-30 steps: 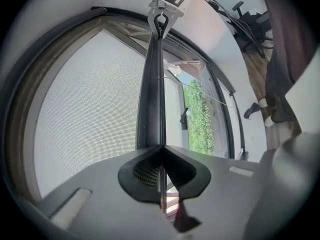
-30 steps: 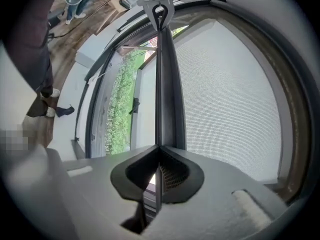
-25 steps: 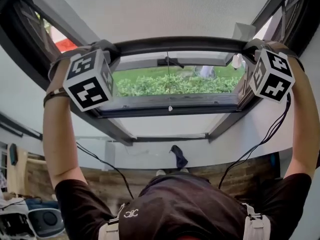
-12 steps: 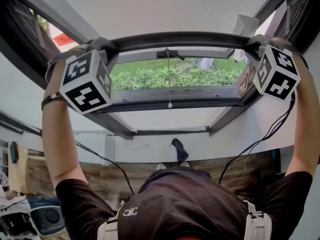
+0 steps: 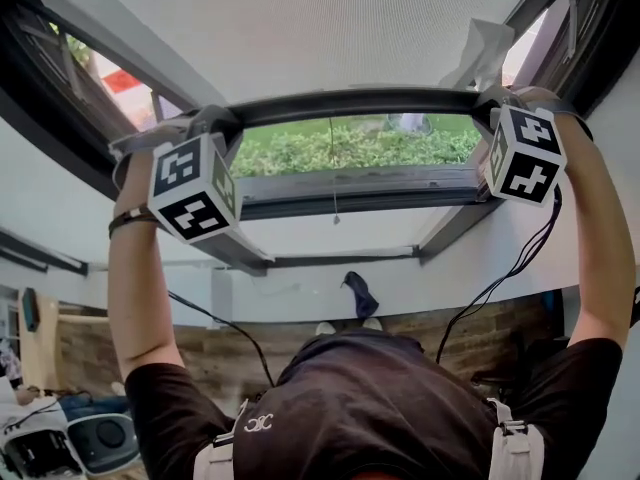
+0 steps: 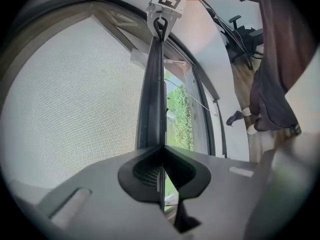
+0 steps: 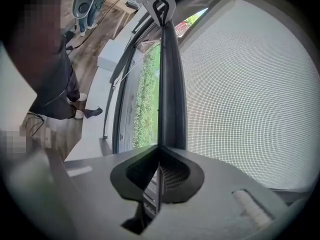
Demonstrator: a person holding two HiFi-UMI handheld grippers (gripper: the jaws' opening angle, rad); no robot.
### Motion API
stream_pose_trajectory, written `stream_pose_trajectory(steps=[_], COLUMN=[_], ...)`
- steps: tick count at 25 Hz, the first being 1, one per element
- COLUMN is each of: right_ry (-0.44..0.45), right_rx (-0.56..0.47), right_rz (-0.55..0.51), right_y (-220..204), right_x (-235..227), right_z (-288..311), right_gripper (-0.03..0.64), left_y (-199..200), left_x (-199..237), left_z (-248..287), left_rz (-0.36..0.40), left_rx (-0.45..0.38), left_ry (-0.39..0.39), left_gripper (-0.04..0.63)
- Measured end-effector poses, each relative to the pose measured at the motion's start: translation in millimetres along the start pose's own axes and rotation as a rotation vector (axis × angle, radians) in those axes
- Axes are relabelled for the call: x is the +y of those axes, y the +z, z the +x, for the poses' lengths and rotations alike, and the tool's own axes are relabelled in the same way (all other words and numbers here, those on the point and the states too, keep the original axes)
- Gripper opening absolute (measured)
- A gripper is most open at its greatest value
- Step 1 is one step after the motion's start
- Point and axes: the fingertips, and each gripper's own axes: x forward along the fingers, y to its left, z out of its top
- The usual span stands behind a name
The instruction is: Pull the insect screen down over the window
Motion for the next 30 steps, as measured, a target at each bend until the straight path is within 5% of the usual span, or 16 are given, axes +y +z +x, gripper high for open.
stream_pose_trajectory(steps=[9,30], right_ry=[-0.035,0.181], right_rx=[0.010,0.021], right_rz=[0.010,0.008], right_y=[-1.4,10.9], right_x=[23.5,159.6], right_z=[24.0,152.7], right_gripper=[0.017,0.017], left_y=[-1.9,-25.8], left_x=[-24.9,-169.4], left_z=[22.0,142.0], left_rz=[-0.021,-0.102], left_rx=[0.007,0.017], left_ry=[0.010,-0.233], left_gripper=[0.031,0.029])
